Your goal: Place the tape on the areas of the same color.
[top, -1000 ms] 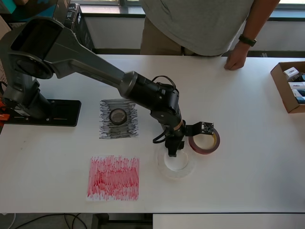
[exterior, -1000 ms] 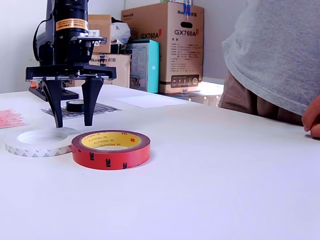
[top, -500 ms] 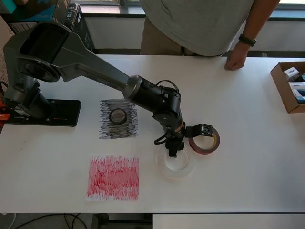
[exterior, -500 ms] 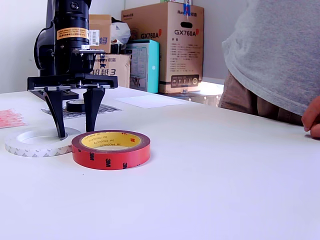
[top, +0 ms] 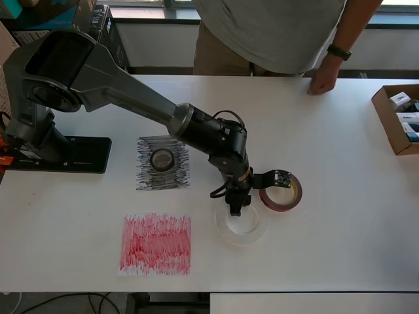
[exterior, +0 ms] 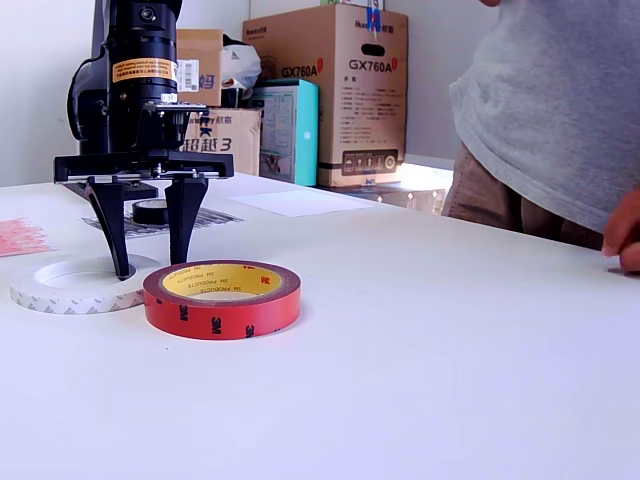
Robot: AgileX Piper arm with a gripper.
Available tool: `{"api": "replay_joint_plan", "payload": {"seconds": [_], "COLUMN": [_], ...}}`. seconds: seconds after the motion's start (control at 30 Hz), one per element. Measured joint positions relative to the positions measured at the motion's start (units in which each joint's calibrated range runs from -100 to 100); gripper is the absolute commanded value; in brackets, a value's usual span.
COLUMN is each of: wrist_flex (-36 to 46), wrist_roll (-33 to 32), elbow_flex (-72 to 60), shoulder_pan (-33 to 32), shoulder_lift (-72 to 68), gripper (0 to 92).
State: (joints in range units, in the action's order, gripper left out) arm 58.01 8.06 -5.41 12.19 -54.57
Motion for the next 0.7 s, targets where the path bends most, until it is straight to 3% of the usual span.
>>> {"api": "replay_joint_plan", "payload": {"seconds": [0.07, 0.13, 0.3, 0.7], "wrist_flex": [0.0, 0.0, -0.15, 0.17], "wrist_roll": [0.0, 0.0, 0.0, 0.09], "elbow_flex": [0.0, 0.0, 0.08, -0.83], "shoulder_pan": [0.0, 0.0, 0.0, 0.0], "shoulder_lift": [0.0, 0.0, 0.0, 2.78], "gripper": [53.5, 44.5, 0.2, 0.0]}}
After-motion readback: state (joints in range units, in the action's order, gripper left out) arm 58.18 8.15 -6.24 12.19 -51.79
